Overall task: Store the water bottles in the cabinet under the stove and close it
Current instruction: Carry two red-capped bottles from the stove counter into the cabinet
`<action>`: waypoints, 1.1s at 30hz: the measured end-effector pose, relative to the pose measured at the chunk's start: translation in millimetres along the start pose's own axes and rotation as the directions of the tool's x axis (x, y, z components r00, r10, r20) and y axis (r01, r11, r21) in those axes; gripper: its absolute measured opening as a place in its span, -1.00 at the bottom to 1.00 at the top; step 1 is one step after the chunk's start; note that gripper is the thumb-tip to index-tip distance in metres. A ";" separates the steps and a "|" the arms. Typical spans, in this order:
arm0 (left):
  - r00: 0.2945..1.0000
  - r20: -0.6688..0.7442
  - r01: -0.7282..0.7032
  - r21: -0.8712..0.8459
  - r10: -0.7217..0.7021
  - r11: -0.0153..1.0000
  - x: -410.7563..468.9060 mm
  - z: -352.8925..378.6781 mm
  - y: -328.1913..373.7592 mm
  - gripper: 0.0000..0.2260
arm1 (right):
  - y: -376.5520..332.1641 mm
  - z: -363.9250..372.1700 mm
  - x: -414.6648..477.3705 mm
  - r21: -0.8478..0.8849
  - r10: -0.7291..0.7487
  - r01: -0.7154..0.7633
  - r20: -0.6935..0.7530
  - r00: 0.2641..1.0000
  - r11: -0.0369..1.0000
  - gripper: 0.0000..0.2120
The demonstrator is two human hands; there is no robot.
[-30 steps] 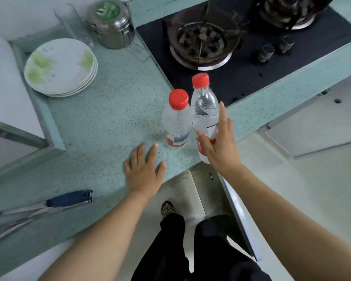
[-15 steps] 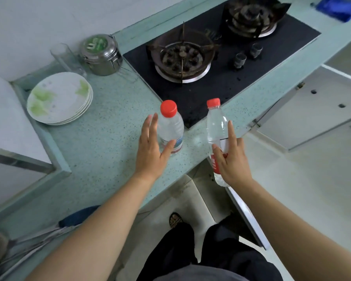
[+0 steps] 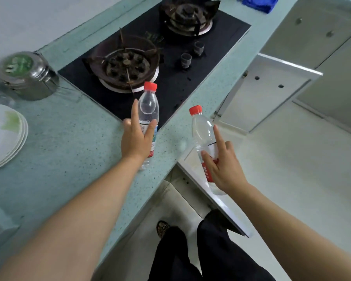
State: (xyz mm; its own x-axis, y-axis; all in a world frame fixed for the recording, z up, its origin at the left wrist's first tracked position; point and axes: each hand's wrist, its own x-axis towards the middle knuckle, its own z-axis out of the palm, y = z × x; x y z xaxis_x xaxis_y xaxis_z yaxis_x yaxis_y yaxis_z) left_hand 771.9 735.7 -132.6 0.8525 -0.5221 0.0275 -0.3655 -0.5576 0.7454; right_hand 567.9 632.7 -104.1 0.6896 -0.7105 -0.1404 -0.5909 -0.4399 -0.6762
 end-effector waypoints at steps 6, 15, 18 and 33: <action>0.986 0.168 -0.004 0.121 -0.017 0.993 -26.4 5.9 4.2 -0.40 | 14.6 -13.1 -12.0 0.074 0.125 -0.120 -0.063 0.990 0.990 -0.38; 0.913 0.408 -0.072 0.154 0.003 0.985 -110.0 34.9 56.1 -0.38 | 60.1 -43.9 -66.0 0.158 0.265 -0.249 -0.091 0.960 0.955 -0.37; 0.892 0.451 -0.072 0.101 0.018 0.992 -136.9 58.4 84.3 -0.36 | 90.0 -61.1 -78.6 0.241 0.303 -0.269 -0.115 0.946 0.932 -0.37; 0.869 0.491 -0.161 0.147 0.069 0.976 -240.8 258.5 280.5 -0.41 | 296.1 -255.9 -133.2 0.211 0.380 -0.342 -0.177 0.908 0.916 -0.37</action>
State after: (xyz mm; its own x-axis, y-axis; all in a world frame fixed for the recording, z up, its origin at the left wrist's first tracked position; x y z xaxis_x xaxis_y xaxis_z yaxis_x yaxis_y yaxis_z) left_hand 367.5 538.2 -102.4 0.5318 -0.8088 -0.2511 -0.5492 -0.5550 0.6247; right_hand 194.0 456.5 -100.6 0.3273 -0.9095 -0.2564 -0.6885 -0.0437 -0.7239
